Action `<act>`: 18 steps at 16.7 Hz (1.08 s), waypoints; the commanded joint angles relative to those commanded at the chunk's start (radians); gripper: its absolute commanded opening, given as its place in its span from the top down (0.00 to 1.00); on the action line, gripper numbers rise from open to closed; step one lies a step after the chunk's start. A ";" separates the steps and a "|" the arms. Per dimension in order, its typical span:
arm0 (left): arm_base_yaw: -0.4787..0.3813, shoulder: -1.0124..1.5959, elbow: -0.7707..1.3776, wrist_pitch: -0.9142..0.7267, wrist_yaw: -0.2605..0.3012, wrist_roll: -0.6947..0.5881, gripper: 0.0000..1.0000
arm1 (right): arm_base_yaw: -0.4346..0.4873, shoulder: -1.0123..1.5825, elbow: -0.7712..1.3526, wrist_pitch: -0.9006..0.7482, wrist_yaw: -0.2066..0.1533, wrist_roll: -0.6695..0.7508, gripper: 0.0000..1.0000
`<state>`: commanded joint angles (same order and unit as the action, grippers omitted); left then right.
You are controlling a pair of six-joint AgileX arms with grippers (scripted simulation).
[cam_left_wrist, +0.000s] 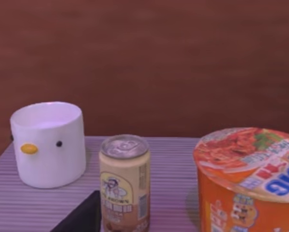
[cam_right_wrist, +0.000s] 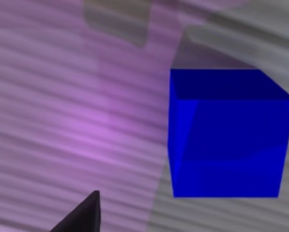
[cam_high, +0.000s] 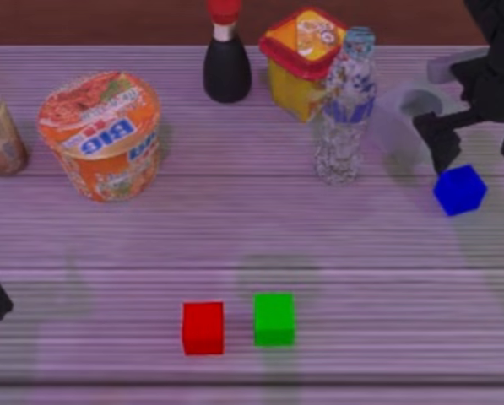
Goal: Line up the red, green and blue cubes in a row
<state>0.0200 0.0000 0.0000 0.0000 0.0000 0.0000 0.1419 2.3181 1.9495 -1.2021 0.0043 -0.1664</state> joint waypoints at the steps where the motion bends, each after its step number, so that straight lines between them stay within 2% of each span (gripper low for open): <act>1: 0.000 0.000 0.000 0.000 0.000 0.000 0.00 | 0.000 0.000 0.000 0.000 0.000 0.000 0.00; 5: 0.000 0.000 0.000 0.000 0.000 0.000 0.00 | -0.003 0.003 -0.017 0.019 0.000 -0.001 0.00; 12: 0.000 0.000 0.000 0.000 0.000 0.000 0.00 | 0.001 0.085 -0.162 0.250 0.001 0.002 0.00; 16: 0.000 0.000 0.000 0.000 0.000 0.000 0.00 | 0.001 0.090 -0.168 0.258 0.001 0.002 0.00; 18: 0.000 0.000 0.000 0.000 0.000 0.000 0.00 | 0.001 0.090 -0.168 0.258 0.001 0.002 0.15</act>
<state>0.0200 0.0000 0.0000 0.0000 0.0000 0.0000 0.1430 2.4082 1.7812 -0.9437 0.0053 -0.1643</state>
